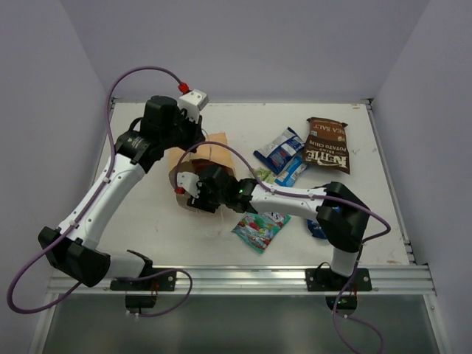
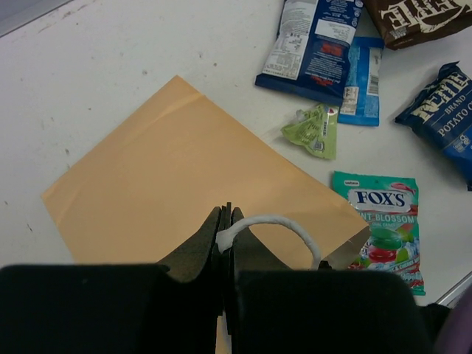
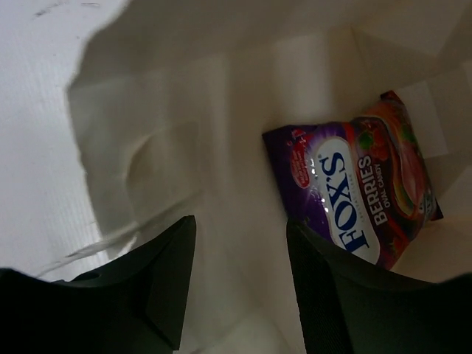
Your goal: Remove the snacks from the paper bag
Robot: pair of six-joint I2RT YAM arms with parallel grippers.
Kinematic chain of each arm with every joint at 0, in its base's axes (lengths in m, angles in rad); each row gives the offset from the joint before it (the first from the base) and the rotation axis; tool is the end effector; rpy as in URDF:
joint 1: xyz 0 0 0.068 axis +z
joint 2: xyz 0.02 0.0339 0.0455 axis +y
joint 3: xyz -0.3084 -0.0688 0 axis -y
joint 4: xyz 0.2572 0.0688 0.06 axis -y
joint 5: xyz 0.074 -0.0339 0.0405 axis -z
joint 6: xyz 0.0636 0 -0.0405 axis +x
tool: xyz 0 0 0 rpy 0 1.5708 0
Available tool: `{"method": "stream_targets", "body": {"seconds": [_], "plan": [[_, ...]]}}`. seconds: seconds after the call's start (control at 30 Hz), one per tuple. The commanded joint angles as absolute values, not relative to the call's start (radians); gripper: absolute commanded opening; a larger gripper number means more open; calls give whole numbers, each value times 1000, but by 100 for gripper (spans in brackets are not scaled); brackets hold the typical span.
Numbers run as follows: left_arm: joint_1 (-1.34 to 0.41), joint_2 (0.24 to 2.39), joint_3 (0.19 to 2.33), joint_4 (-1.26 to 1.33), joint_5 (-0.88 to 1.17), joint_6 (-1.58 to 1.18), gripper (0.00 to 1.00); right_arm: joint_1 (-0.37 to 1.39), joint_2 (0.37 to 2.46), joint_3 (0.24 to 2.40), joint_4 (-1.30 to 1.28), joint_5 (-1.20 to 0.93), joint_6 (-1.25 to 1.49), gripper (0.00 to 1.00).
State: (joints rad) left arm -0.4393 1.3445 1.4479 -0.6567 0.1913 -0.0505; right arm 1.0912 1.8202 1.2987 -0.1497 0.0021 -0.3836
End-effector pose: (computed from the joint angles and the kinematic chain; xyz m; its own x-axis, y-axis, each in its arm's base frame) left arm 0.2813 -0.1456 0.4286 -0.5035 0.1818 -0.8447 0.5392 0.8300 -0.1427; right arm 0.2109 0.4052 0.2507 0.0656 -0.6849 -0.7257 -0.9294 0.2227 -0.2943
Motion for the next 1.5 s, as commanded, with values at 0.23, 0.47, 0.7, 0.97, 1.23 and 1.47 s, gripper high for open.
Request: {"method": "stream_targets", "body": {"seconds": [0.23,0.47,0.7,0.97,1.23,1.47], "plan": [[-442,1345,1512,-672,225,-48,0,1046,1868,1270,57,104,-416,63],[-442,1358,1563,-695,233,-58,0,1045,1924,1299,92,95,-426,69],[-442,1370,1617,-724,227,-57,0,1034,1967,1296,109,118,-425,73],[-442,1373,1664,-761,241,-63,0,1009,2039,1327,106,146,-422,68],[-442,1374,1675,-773,261,-71,0,1003,2056,1348,137,213,-403,49],[-442,1374,1675,-778,230,-58,0,1002,2022,1333,146,236,-402,10]]}}
